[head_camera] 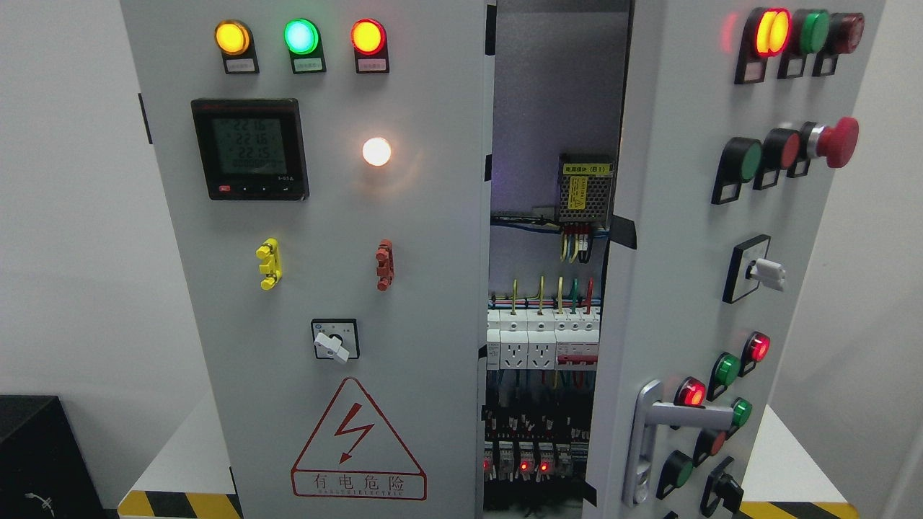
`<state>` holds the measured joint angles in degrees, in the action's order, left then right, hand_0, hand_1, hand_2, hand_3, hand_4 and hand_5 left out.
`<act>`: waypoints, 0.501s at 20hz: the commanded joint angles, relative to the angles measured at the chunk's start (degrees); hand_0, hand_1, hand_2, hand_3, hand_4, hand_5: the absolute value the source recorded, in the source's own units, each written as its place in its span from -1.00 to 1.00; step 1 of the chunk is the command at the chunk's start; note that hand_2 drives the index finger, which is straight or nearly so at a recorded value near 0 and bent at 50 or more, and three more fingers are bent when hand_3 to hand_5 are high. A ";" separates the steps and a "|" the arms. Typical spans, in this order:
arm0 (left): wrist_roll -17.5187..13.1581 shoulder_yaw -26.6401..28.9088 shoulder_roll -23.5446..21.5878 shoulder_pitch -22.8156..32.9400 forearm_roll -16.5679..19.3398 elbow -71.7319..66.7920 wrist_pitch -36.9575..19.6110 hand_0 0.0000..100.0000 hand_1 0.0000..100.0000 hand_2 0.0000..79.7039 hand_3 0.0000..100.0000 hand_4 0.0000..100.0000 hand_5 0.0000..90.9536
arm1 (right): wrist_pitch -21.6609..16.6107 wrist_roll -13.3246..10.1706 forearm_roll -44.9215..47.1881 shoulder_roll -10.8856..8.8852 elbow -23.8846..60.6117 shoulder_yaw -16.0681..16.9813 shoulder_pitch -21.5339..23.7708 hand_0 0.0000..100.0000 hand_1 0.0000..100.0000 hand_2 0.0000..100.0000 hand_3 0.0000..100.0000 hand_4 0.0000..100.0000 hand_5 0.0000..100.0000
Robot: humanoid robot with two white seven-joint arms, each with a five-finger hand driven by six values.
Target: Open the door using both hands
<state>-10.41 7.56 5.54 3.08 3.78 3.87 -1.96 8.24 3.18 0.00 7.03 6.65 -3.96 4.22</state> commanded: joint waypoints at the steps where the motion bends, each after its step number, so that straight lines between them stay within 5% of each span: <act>1: -0.05 0.00 0.00 0.00 0.00 0.00 0.03 -1.00 -1.00 -1.00 -1.00 -1.00 -1.00 | 0.03 -0.01 0.18 0.01 0.03 0.00 0.00 -1.00 -1.00 -1.00 -1.00 -1.00 -1.00; 10: -0.05 0.00 0.00 0.00 0.00 0.00 0.03 -1.00 -1.00 -1.00 -1.00 -1.00 -1.00 | 0.03 -0.01 0.18 0.01 0.03 0.00 0.00 -1.00 -1.00 -1.00 -1.00 -1.00 -1.00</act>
<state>-10.41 7.56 5.54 3.08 3.78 3.86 -1.96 8.24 3.18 0.00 7.03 6.66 -3.96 4.22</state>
